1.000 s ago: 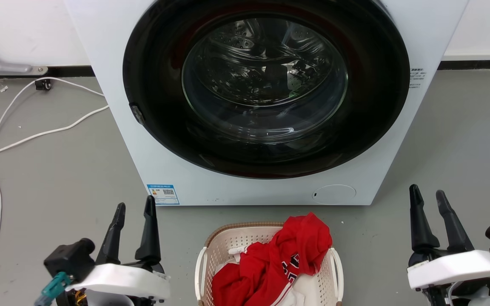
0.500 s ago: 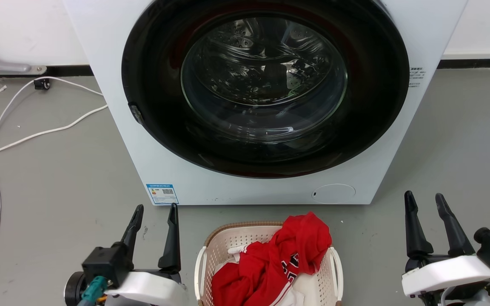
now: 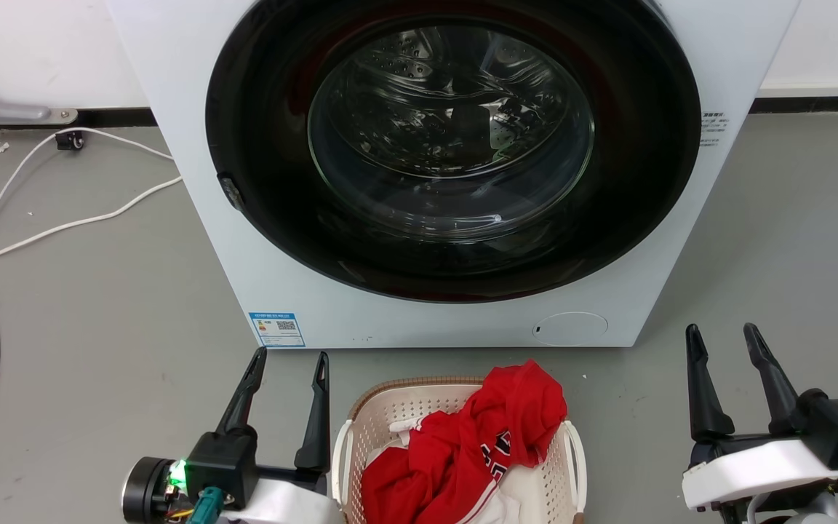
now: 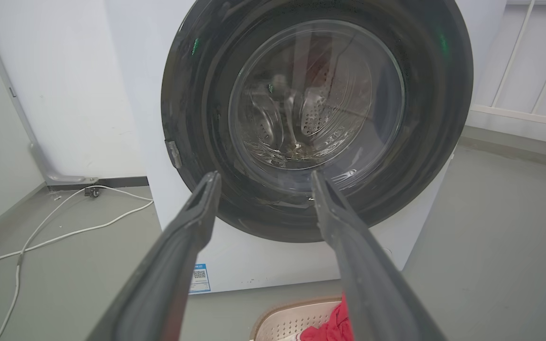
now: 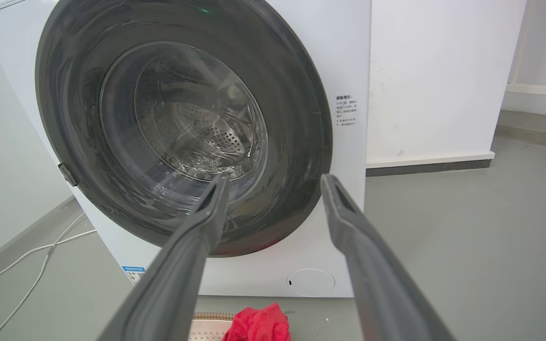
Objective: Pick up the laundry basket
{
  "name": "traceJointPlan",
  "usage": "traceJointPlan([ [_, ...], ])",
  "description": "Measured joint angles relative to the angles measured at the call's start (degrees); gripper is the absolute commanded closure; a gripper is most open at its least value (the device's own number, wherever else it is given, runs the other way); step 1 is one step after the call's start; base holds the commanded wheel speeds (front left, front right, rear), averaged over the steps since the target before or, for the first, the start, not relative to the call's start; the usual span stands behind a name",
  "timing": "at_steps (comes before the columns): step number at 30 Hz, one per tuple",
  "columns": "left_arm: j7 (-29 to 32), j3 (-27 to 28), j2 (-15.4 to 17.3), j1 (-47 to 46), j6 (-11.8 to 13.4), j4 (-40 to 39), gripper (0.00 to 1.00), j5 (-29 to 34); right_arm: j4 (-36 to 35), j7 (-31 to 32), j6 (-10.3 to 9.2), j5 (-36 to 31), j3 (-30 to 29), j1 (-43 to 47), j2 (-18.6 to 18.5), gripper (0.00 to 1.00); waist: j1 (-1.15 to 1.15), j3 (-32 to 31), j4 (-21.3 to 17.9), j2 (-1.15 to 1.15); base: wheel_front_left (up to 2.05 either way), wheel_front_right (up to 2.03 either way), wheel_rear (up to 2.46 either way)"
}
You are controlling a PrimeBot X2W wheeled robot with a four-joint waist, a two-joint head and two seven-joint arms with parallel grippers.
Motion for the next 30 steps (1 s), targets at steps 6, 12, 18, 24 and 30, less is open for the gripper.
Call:
traceJointPlan([
  [6, -0.6, -0.8, 0.2, 0.1, 0.3, 0.5, 0.00, 1.0, -0.3, -0.7, 0.00, -2.5, 0.0, 0.0, 0.0, 0.00, 0.00, -0.1, 0.0, 0.00, 0.00, 0.00, 0.00],
  [12, -1.3, 3.0, -2.7, 1.3, -1.9, 1.3, 0.00, -0.6, -0.1, -1.5, 0.08, -3.0, -0.2, 0.2, 0.0, 0.00, 0.00, -0.1, 0.1, 0.00, 0.00, 0.00, 0.00],
  [18, -2.1, 8.1, -5.5, 2.3, -7.3, 2.3, 0.00, 3.1, -0.1, -2.3, 0.08, -5.1, -0.5, 0.3, 0.0, 0.00, 0.00, 0.1, 0.0, 0.00, 0.00, 0.00, 0.00],
  [24, -2.8, 9.6, -6.7, 2.8, -9.8, 2.8, 0.00, 6.8, -0.1, -2.9, 0.08, -7.2, -0.4, 0.3, 0.0, 0.00, 0.00, 0.1, -0.1, 0.00, 0.00, 0.00, 0.00],
  [30, -3.2, 10.5, -7.5, 3.0, -11.1, 3.1, 0.00, 9.3, -0.2, -3.4, 0.08, -8.8, -0.4, 0.3, 0.0, 0.00, 0.00, 0.0, -0.2, 0.00, 0.00, 0.00, 0.00],
])
